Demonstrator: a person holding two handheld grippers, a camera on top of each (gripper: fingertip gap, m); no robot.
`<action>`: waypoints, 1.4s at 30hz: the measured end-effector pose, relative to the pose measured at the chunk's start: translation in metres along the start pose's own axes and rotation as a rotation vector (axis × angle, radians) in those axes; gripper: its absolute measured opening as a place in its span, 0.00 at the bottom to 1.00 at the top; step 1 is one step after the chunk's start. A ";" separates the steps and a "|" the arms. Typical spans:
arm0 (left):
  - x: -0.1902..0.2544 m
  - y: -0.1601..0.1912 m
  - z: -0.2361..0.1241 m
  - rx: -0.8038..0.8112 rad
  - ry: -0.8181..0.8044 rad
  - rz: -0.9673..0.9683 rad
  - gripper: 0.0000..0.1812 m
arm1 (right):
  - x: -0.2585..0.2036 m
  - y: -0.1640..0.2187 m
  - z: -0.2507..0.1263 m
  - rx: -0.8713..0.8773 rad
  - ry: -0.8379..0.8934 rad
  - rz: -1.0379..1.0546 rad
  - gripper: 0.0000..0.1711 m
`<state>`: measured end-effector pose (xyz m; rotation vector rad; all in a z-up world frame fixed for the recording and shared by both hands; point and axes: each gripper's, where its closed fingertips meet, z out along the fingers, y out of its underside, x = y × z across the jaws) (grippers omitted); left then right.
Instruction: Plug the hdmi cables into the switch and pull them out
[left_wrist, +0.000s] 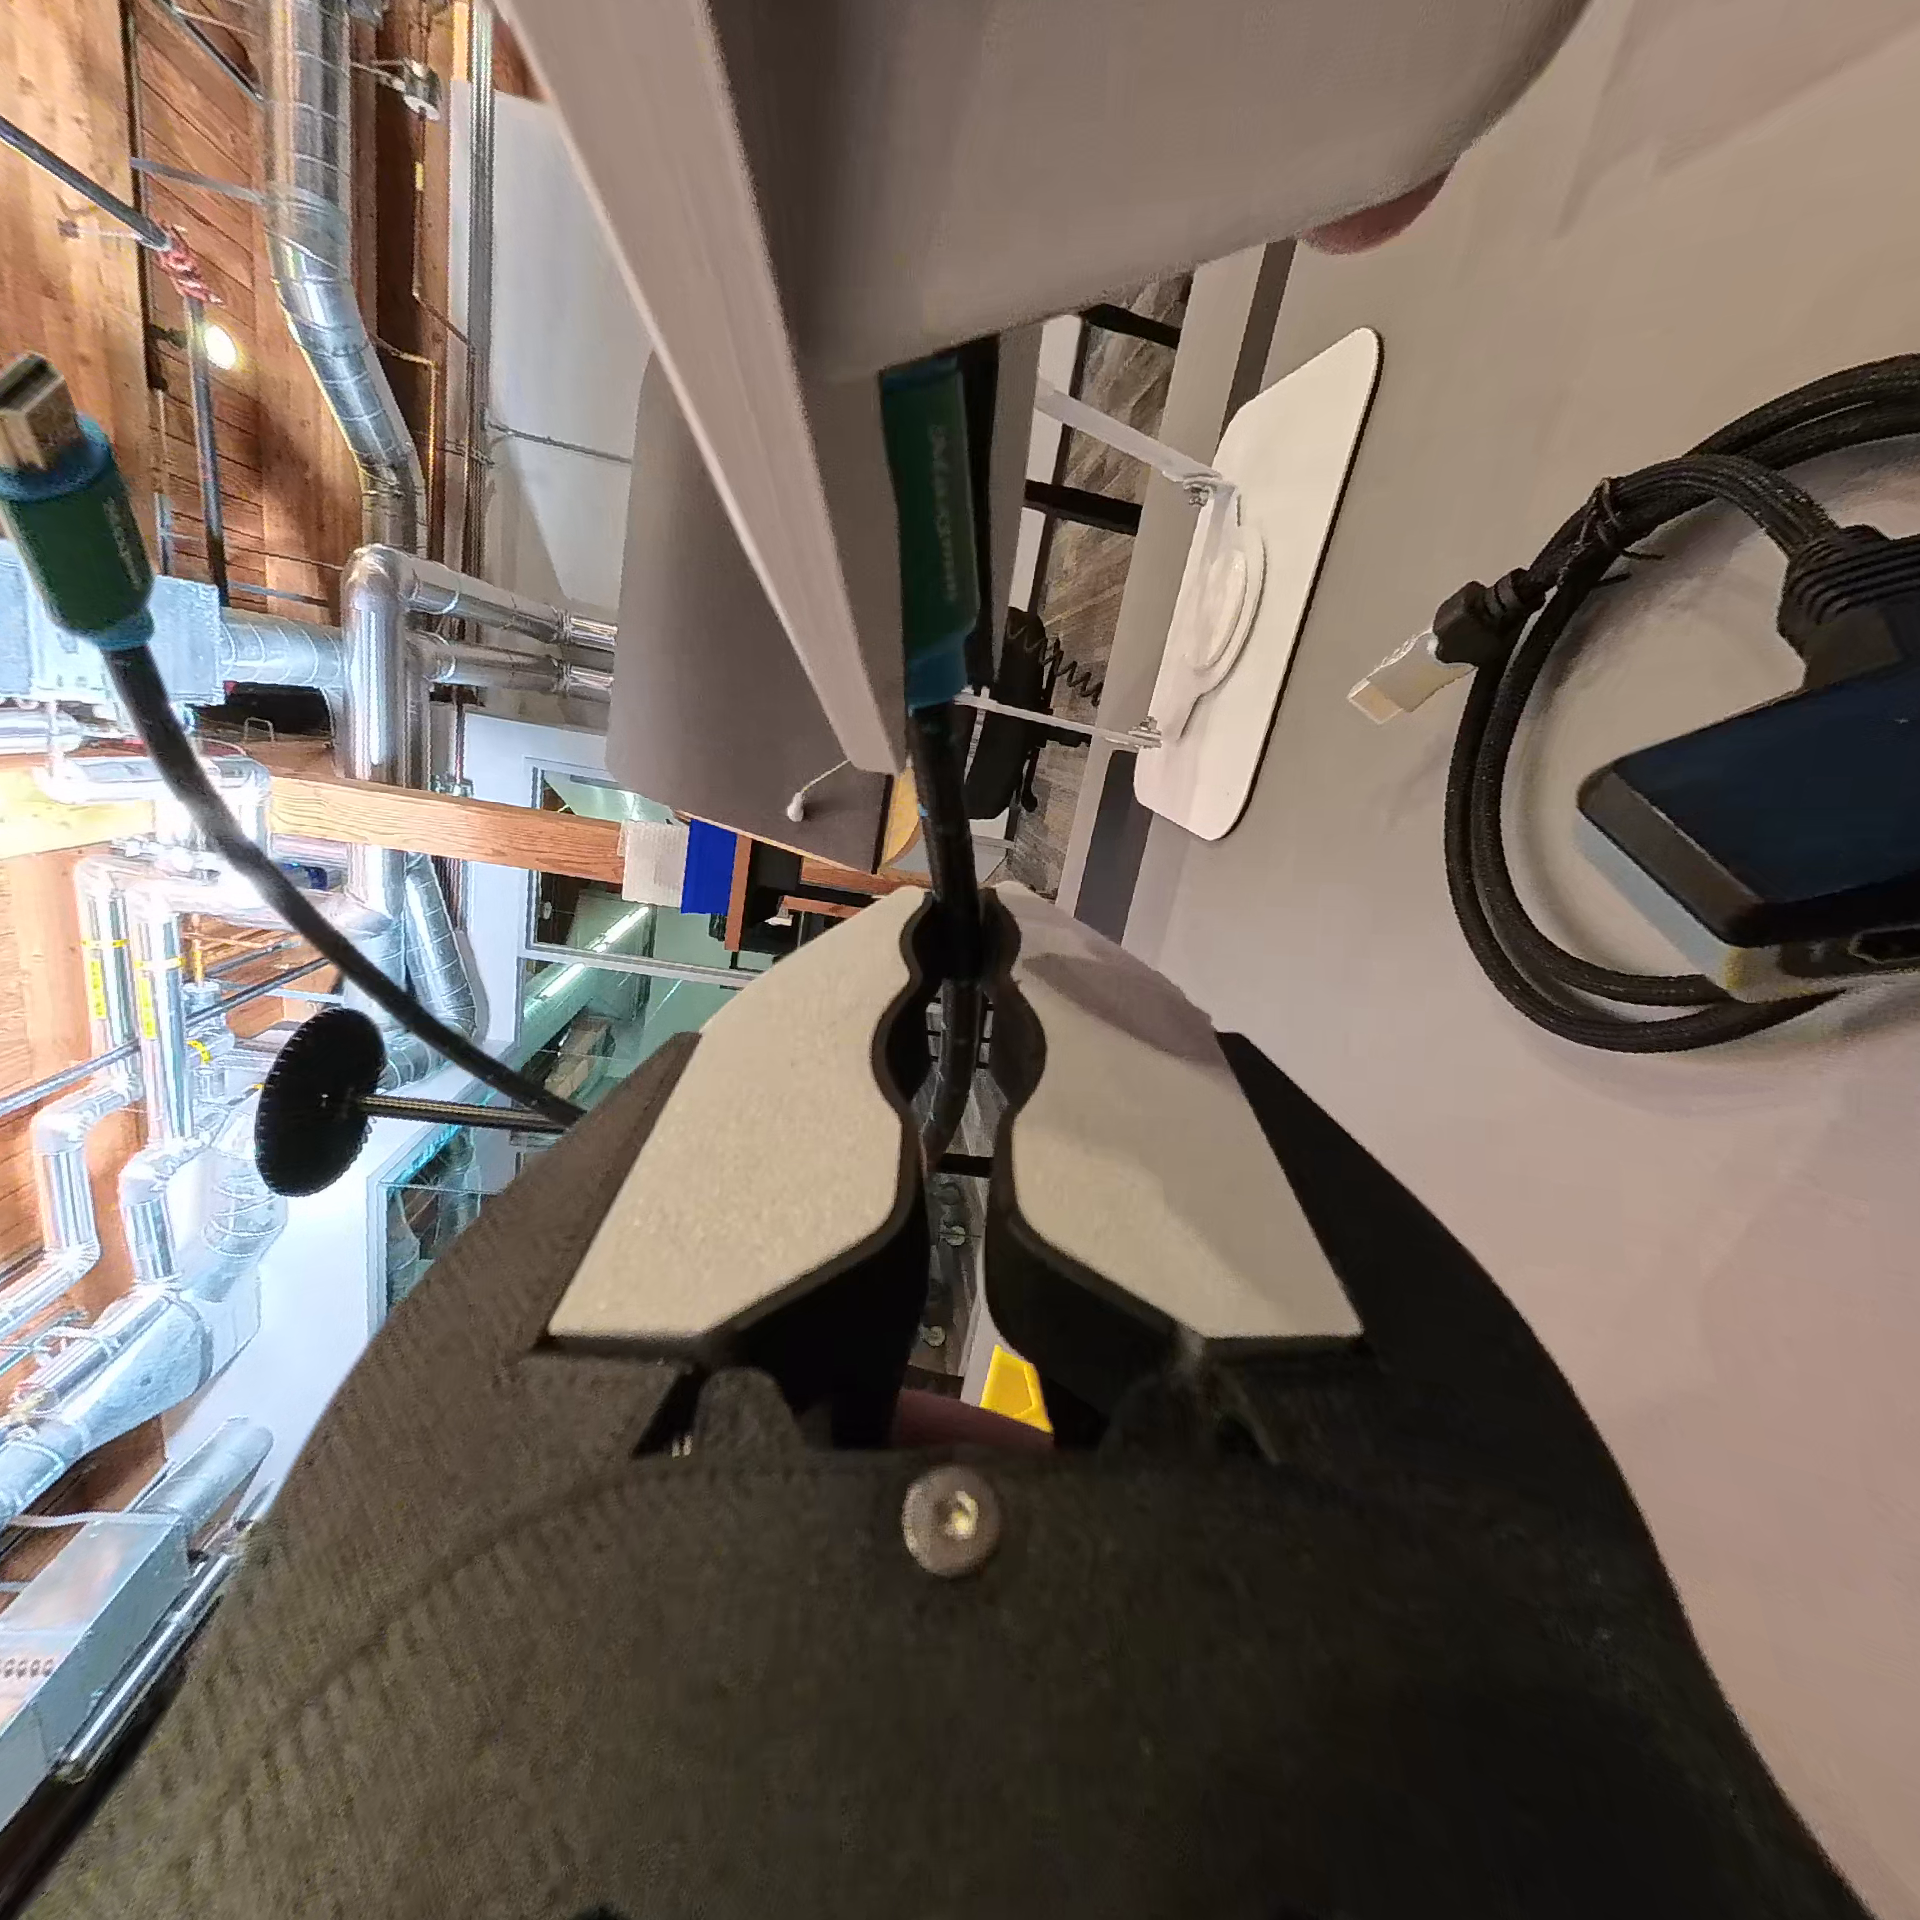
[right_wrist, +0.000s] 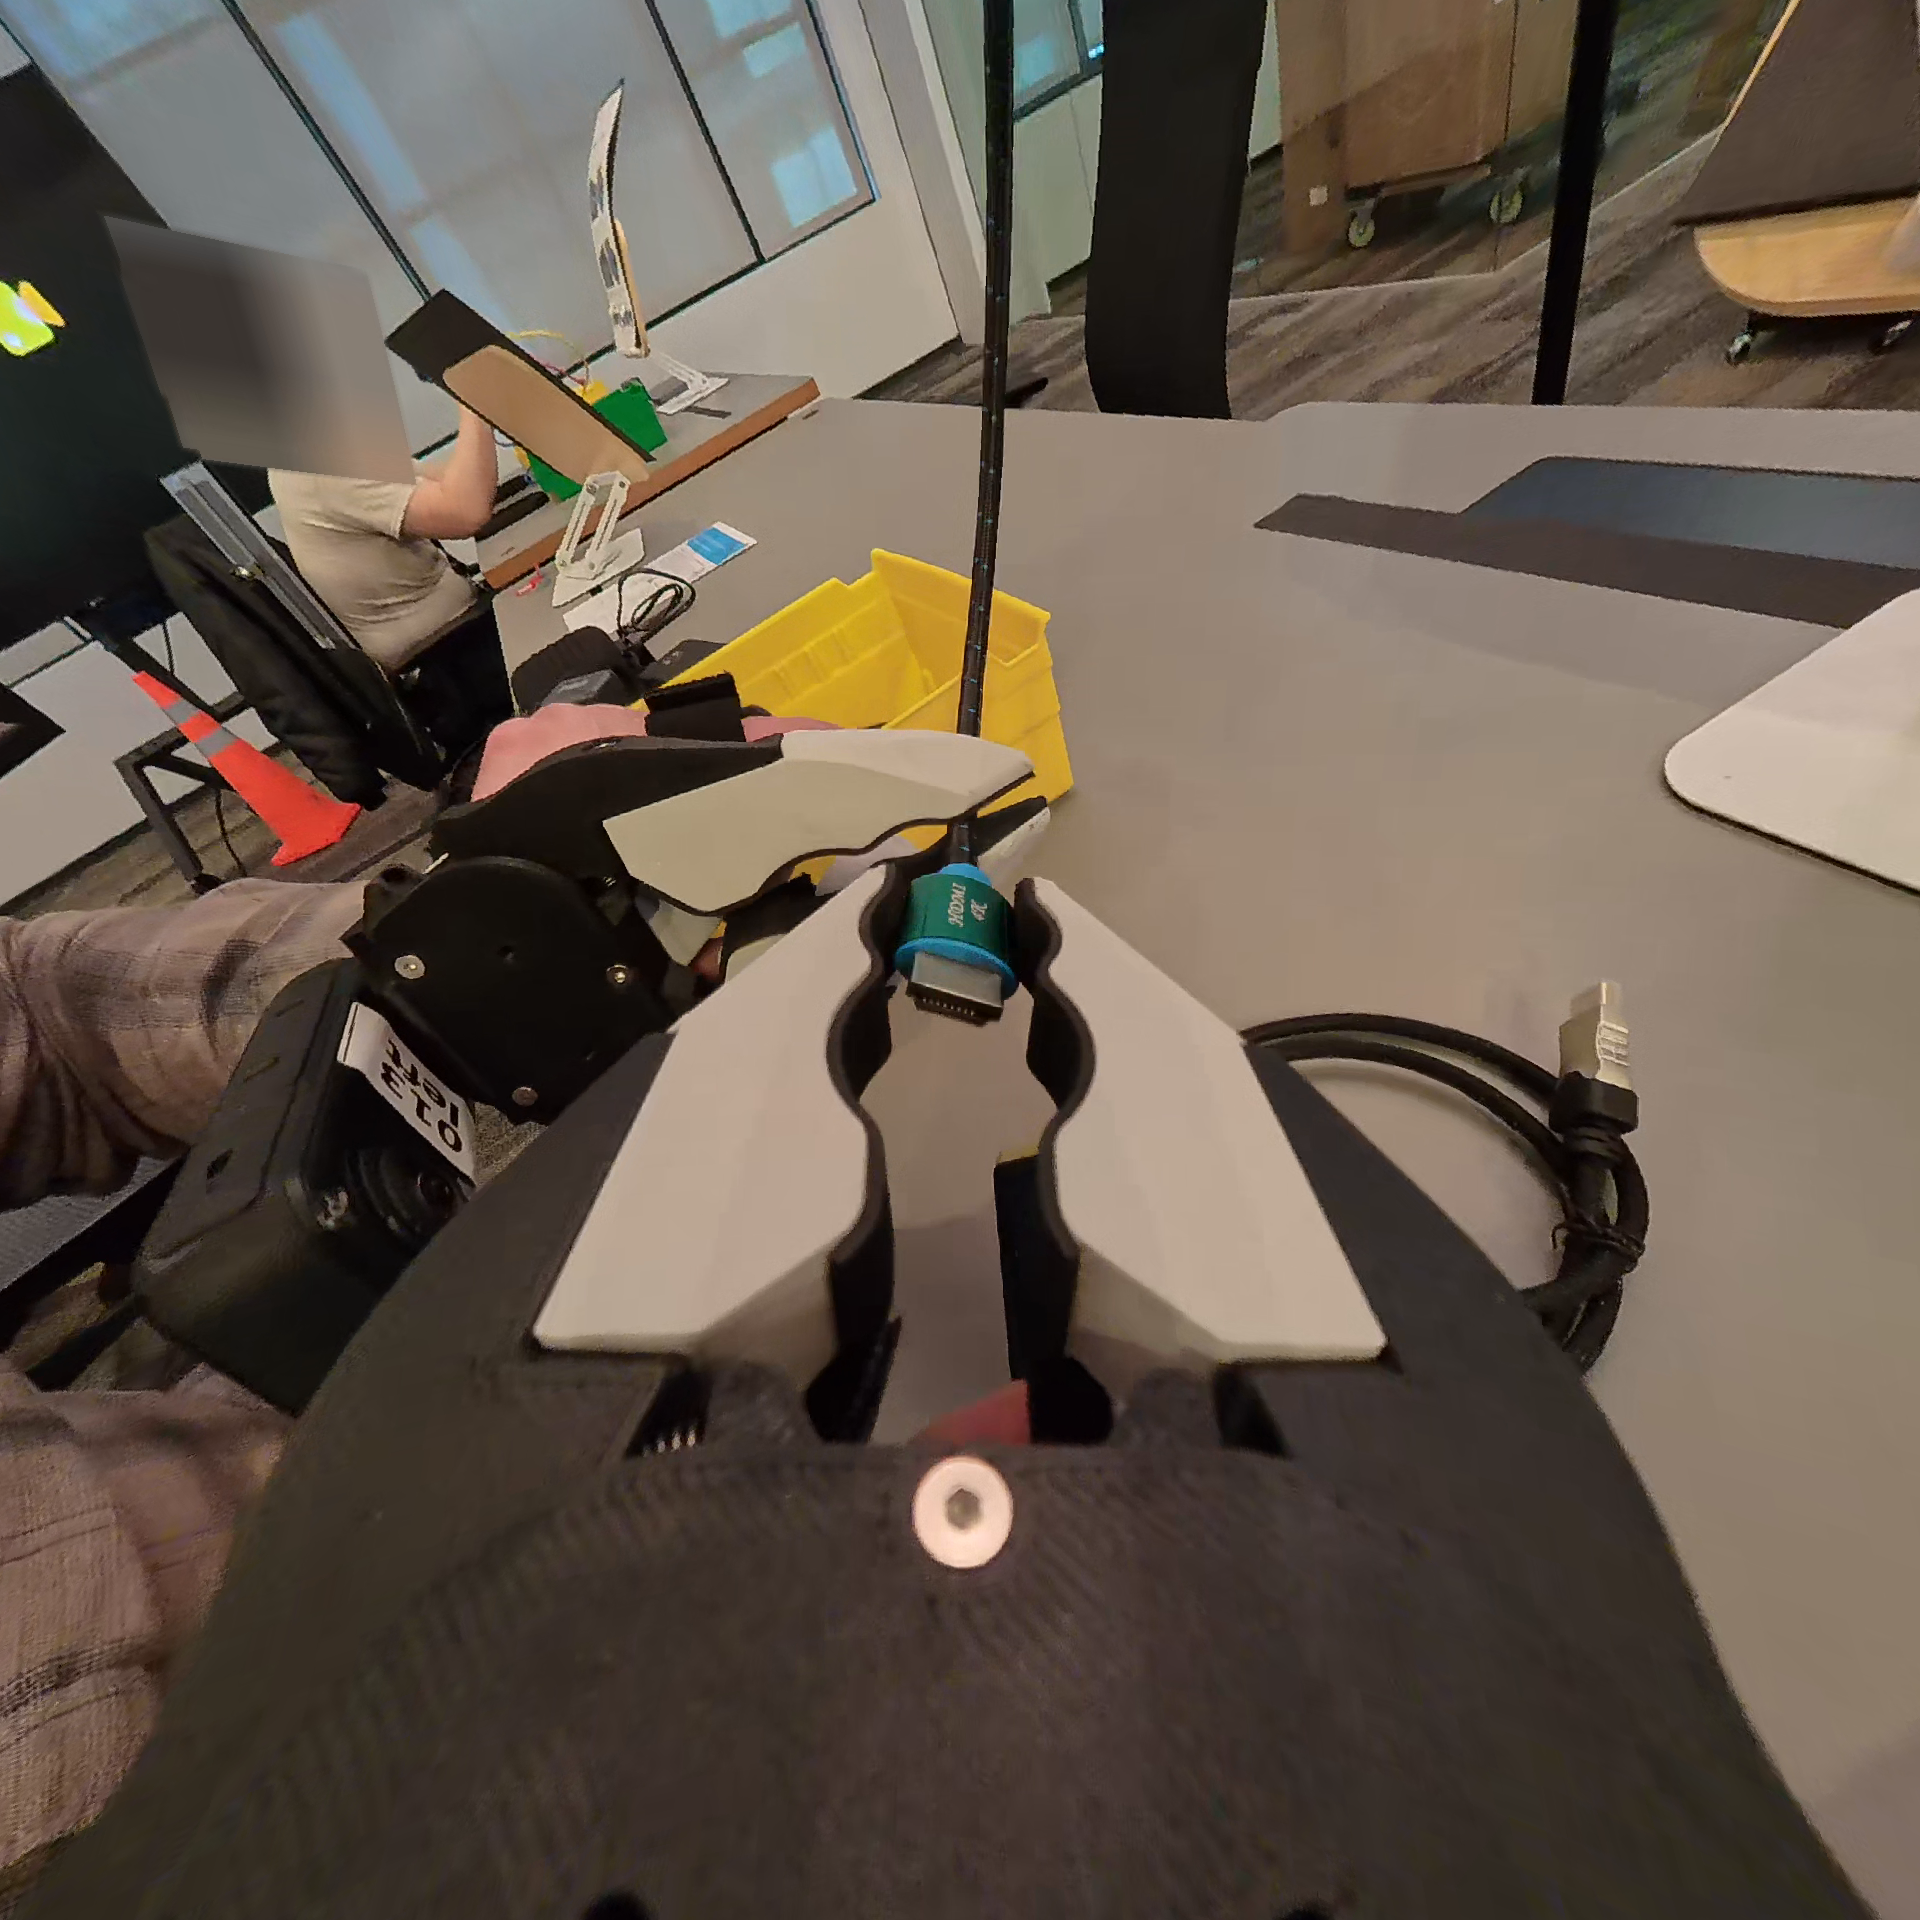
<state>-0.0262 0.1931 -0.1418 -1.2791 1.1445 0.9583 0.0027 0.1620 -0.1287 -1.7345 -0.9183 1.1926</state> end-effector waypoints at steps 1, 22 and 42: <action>0.000 0.000 0.000 0.001 0.004 -0.005 0.03 | 0.000 0.000 0.000 0.004 -0.001 -0.005 0.11; 0.019 -0.021 -0.040 0.160 0.596 -0.731 0.27 | 0.022 0.007 -0.006 0.012 0.002 -0.011 0.06; 0.003 -0.102 -0.084 0.693 1.172 -1.994 0.39 | -0.027 -0.022 -0.015 0.153 -0.154 -0.195 0.05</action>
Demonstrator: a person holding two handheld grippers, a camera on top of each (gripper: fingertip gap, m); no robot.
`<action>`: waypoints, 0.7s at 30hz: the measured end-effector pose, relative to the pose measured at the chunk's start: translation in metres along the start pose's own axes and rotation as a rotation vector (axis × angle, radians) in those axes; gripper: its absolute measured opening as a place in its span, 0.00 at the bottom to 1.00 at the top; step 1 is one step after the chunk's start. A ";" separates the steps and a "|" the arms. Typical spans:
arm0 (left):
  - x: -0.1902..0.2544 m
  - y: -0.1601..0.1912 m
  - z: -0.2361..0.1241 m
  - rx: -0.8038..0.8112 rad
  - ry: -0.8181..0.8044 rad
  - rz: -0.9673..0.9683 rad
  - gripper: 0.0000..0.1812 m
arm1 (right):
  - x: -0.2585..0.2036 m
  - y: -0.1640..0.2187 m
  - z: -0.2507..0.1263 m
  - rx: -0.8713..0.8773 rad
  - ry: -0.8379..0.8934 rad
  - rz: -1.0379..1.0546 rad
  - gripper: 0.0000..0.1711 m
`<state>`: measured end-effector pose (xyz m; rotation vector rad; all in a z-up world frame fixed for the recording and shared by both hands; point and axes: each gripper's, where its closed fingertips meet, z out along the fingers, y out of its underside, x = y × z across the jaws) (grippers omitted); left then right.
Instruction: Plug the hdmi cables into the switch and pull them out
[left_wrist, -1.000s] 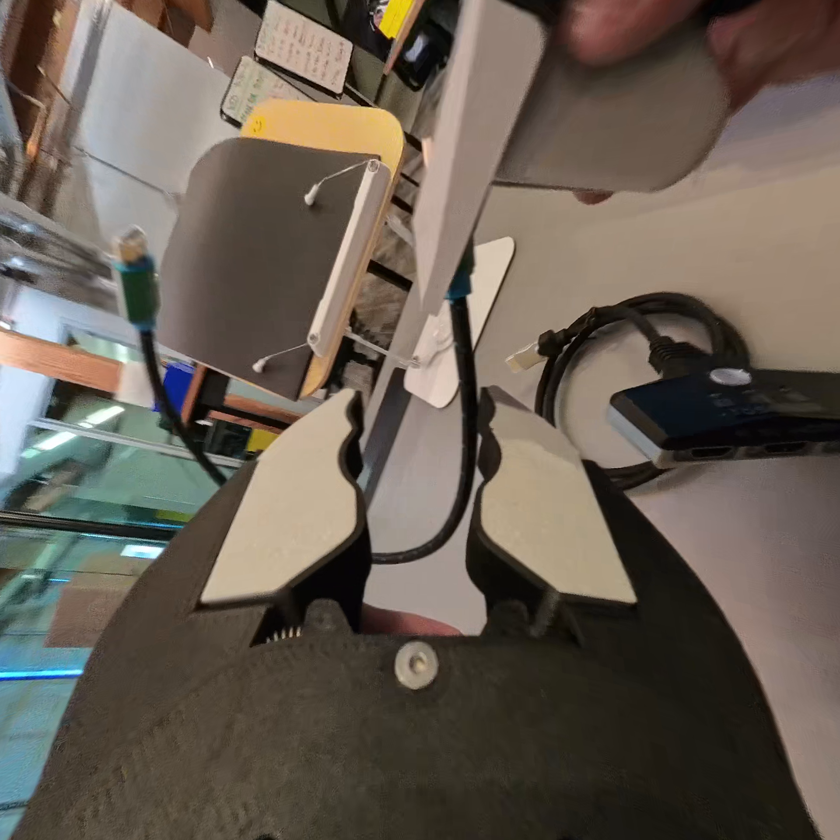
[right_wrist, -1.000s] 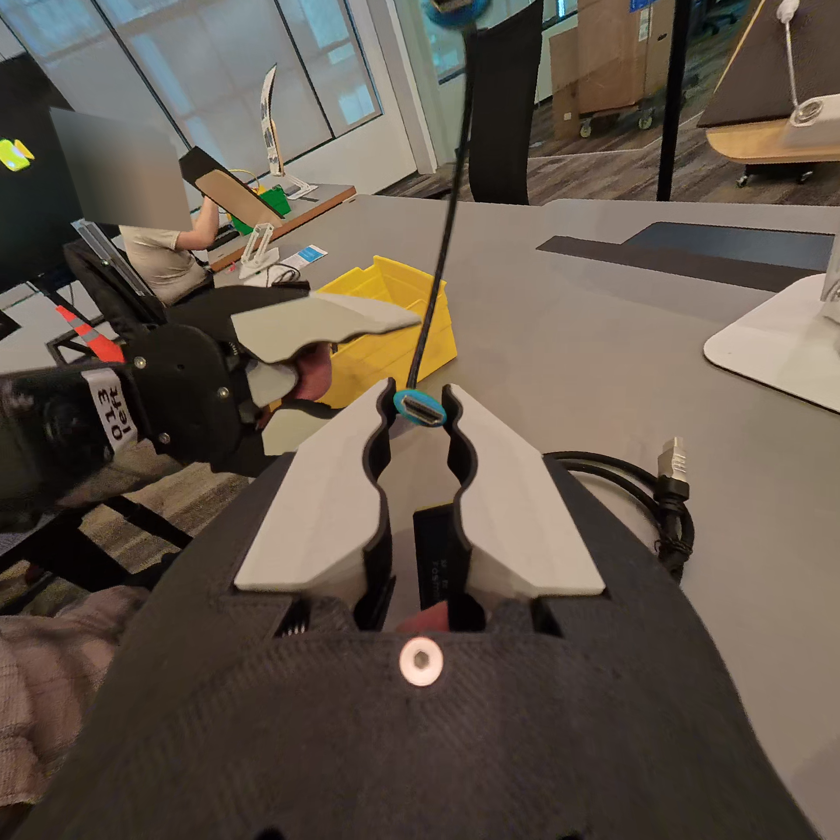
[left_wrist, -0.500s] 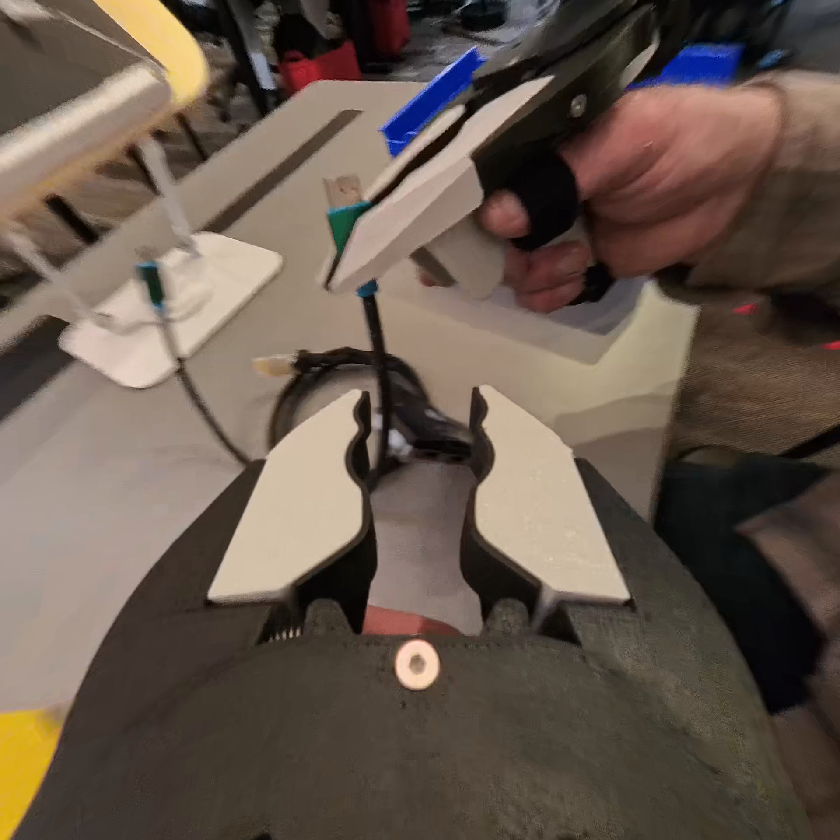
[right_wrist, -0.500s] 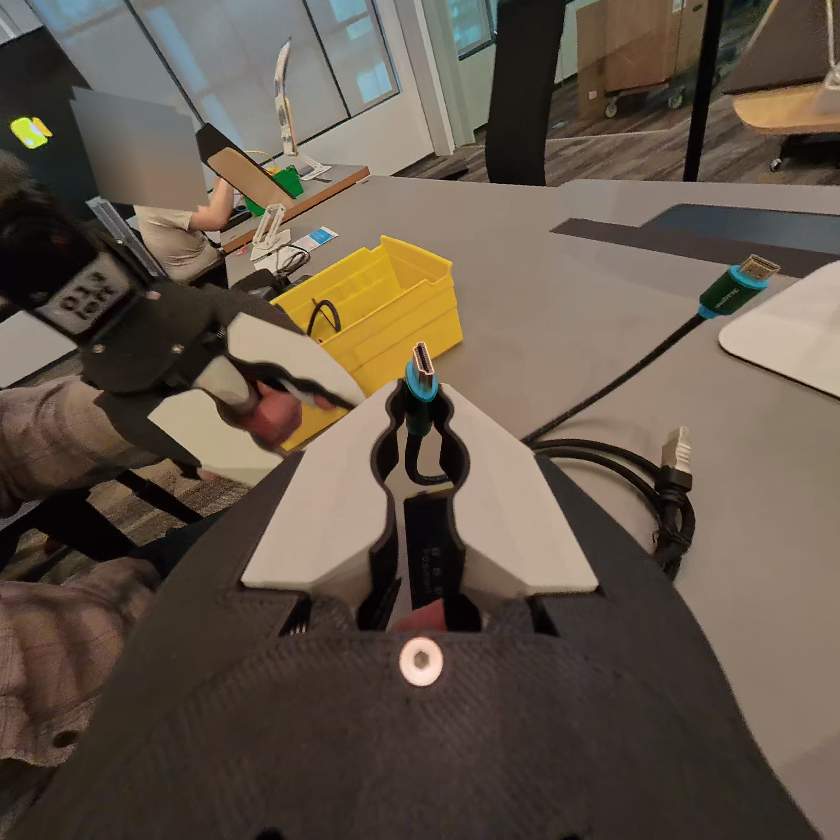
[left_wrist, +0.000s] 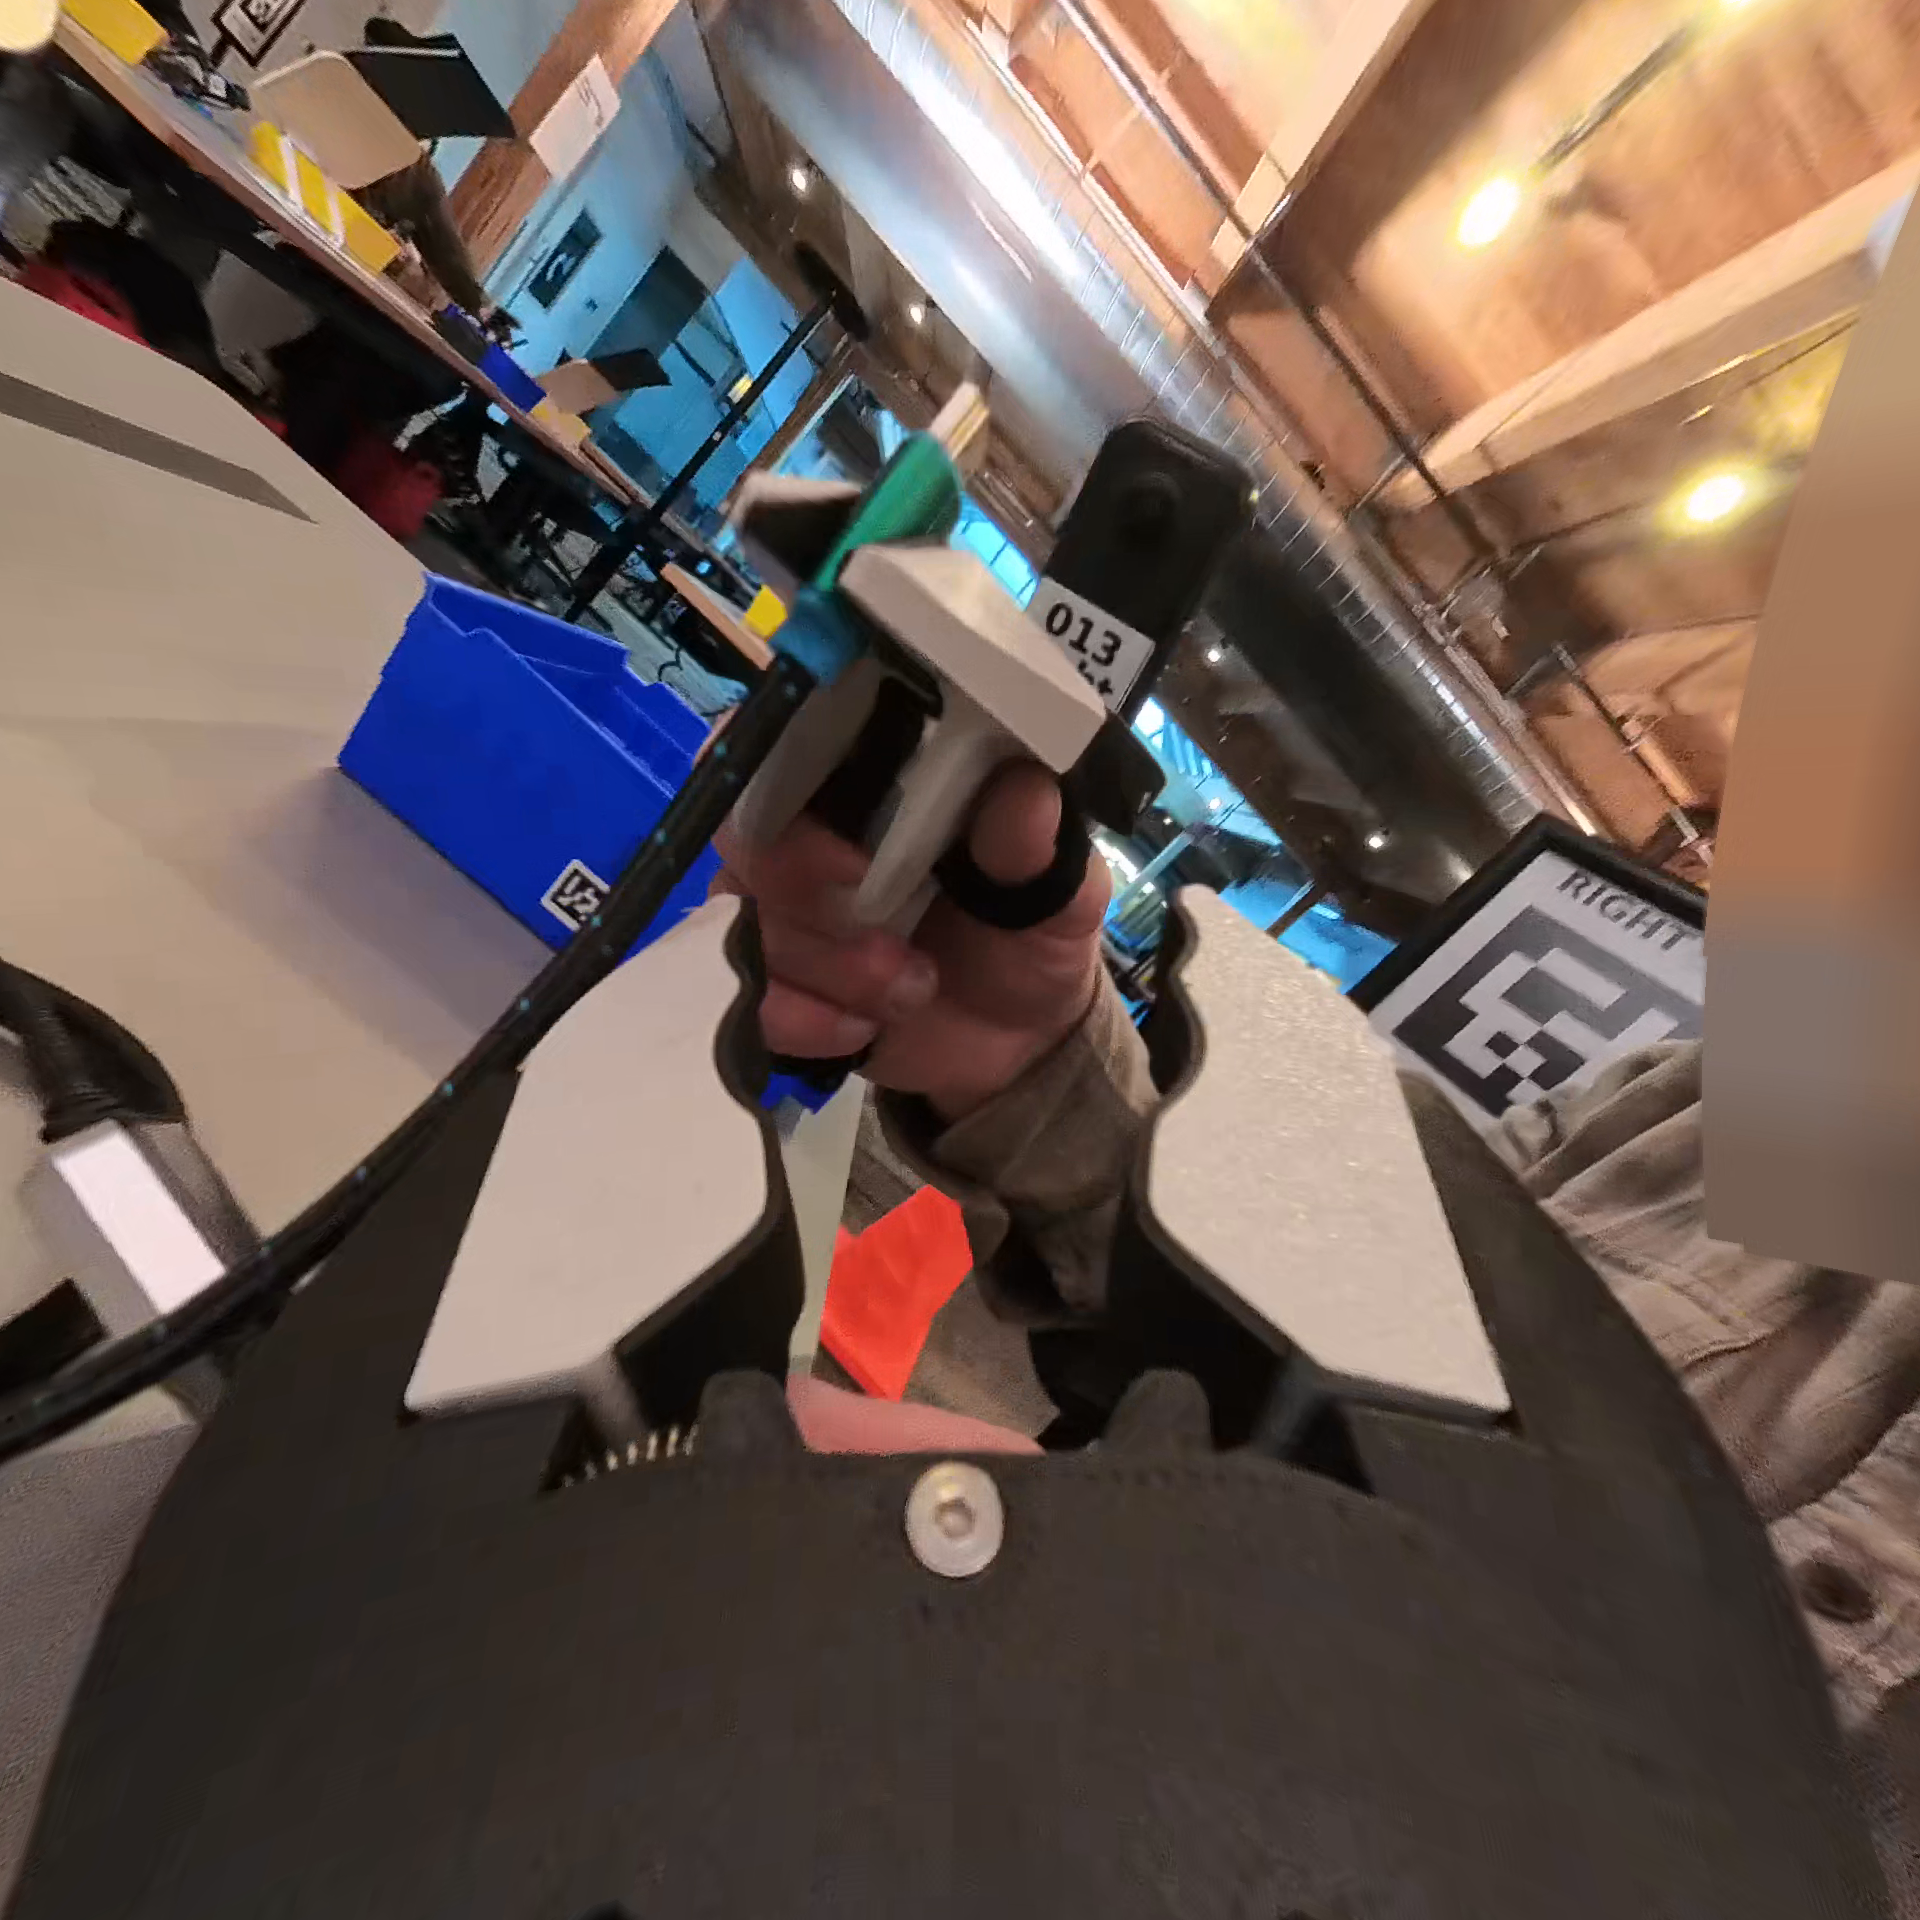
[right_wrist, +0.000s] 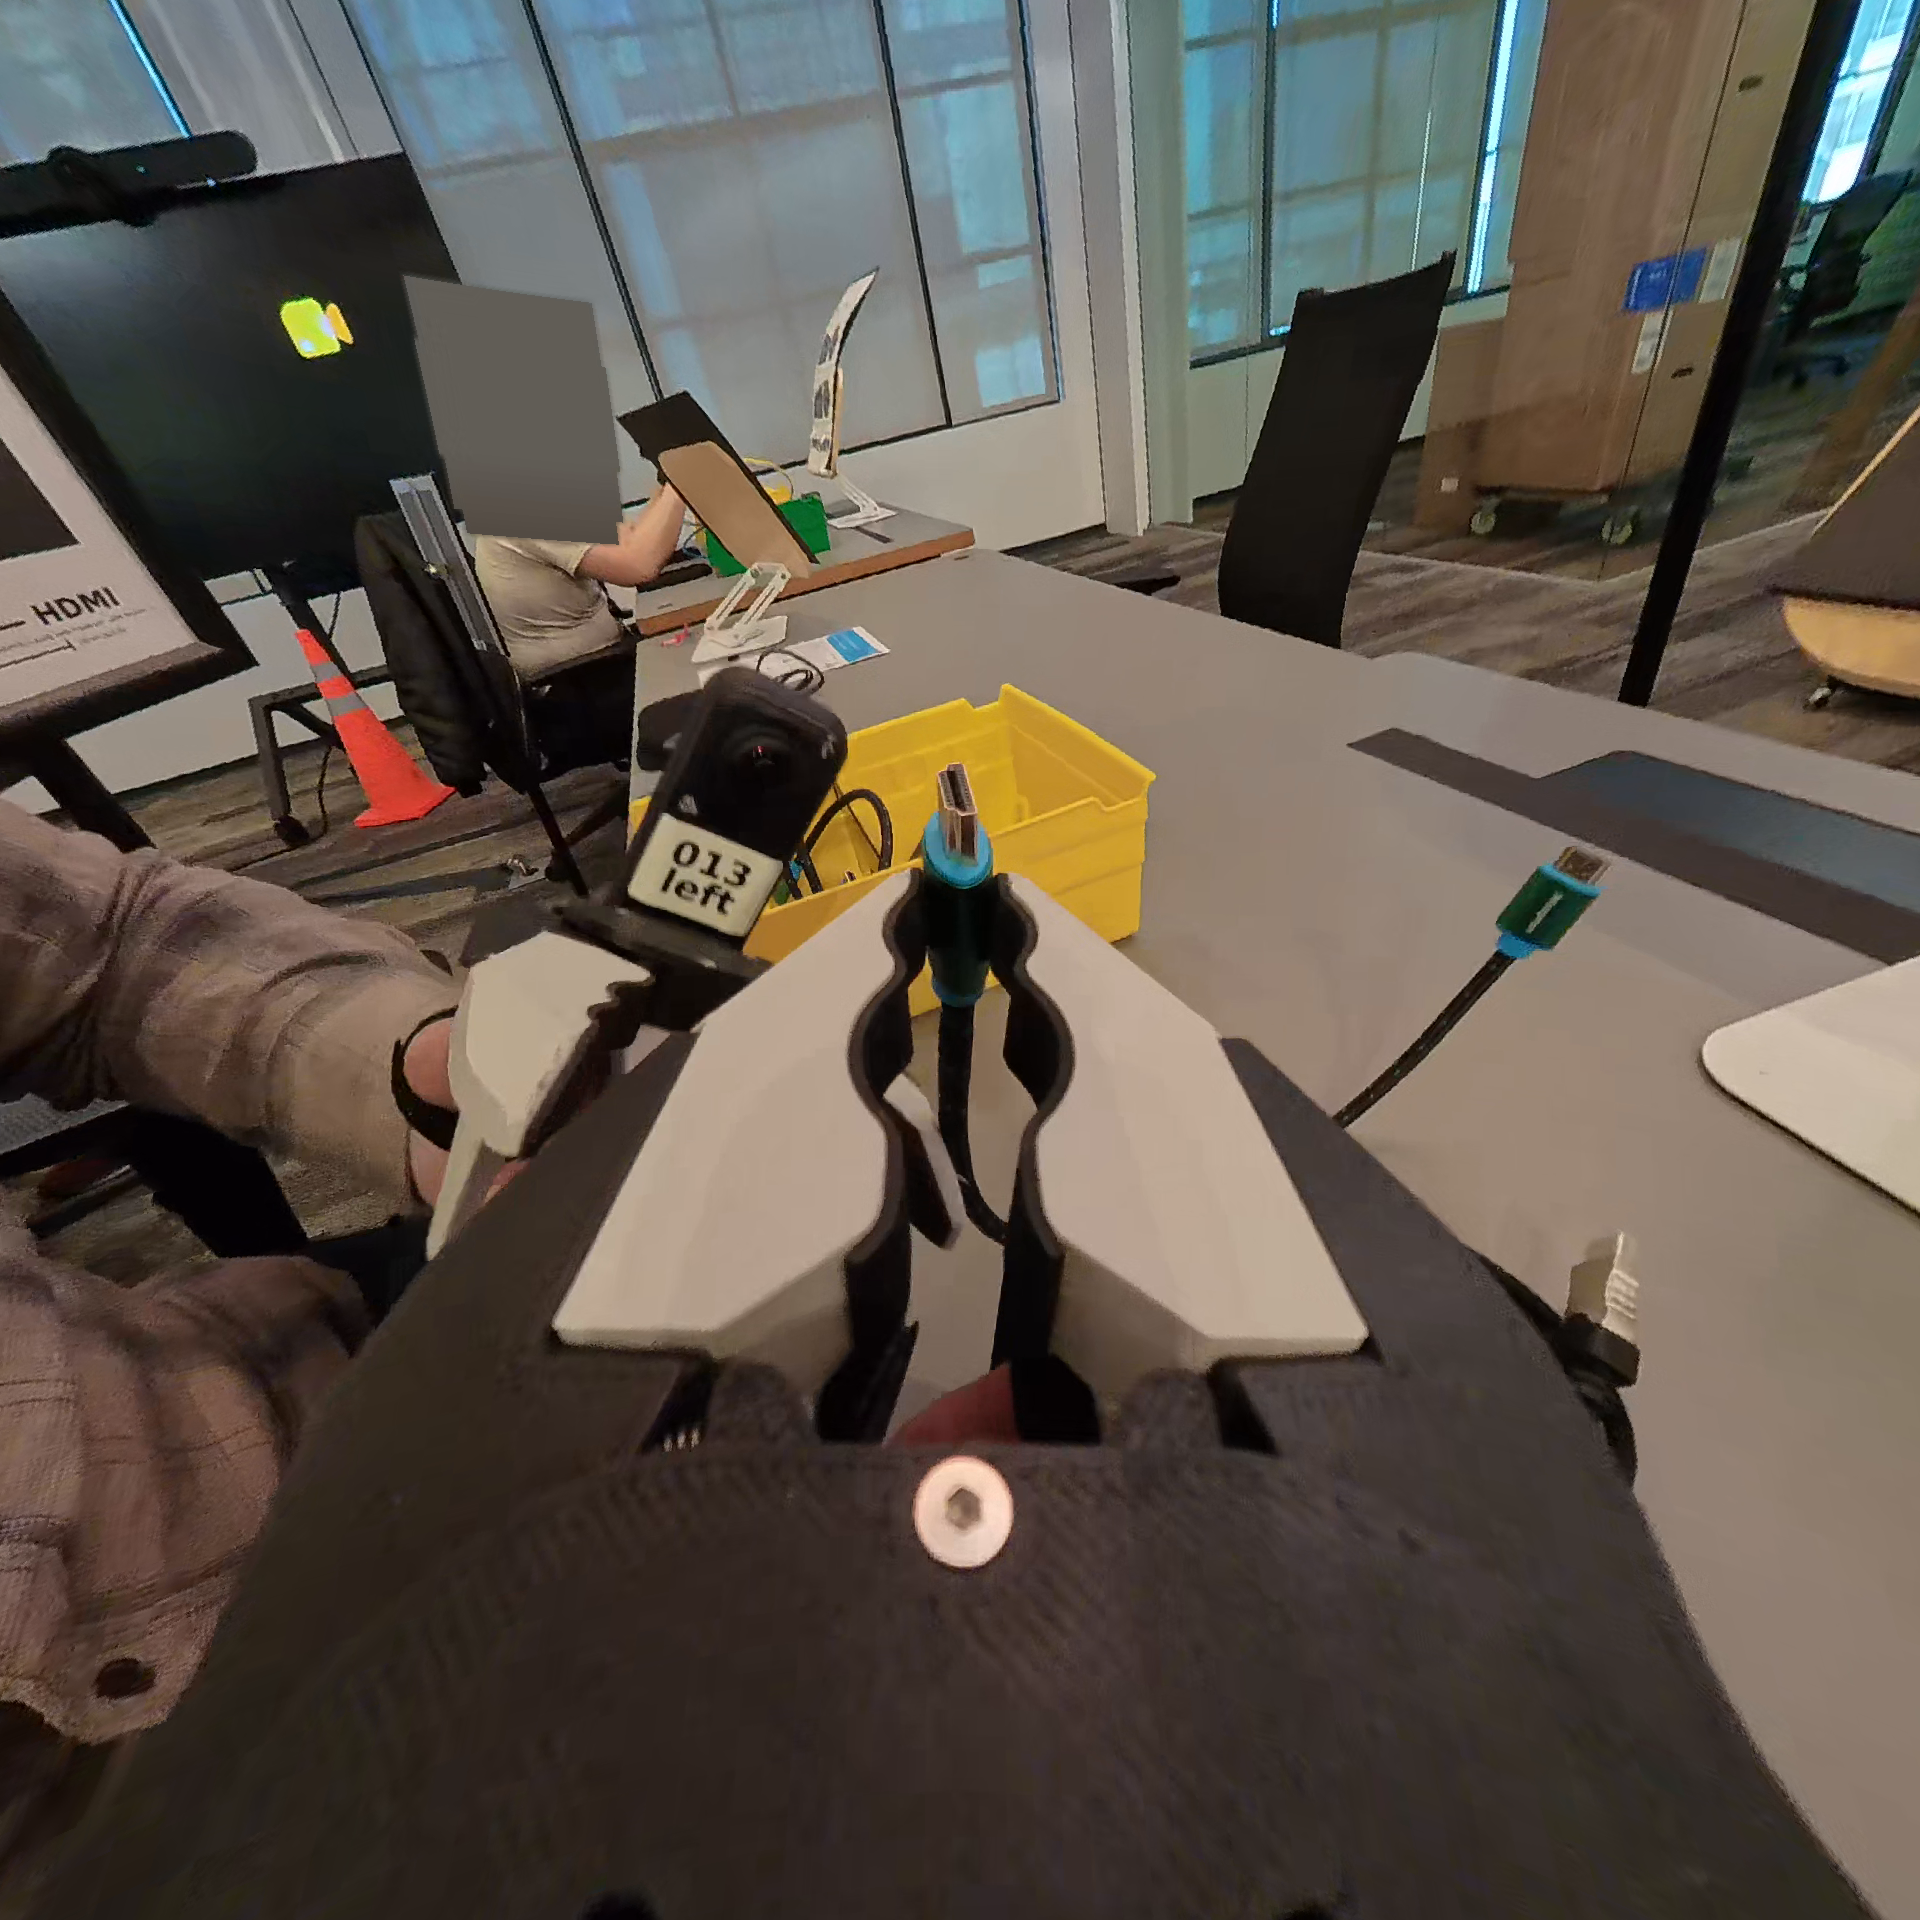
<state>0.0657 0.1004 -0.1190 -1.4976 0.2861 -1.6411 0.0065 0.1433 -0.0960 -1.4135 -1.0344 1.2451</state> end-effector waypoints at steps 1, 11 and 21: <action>0.001 0.001 0.001 0.007 0.015 -0.027 0.42 | 0.000 -0.003 -0.001 0.017 0.000 0.000 0.05; 0.001 -0.031 -0.005 0.182 0.067 -0.145 0.46 | -0.016 -0.021 -0.006 0.118 -0.081 -0.019 0.05; -0.002 -0.053 -0.015 0.192 0.052 -0.100 0.20 | -0.020 -0.012 -0.009 0.101 -0.157 -0.060 0.05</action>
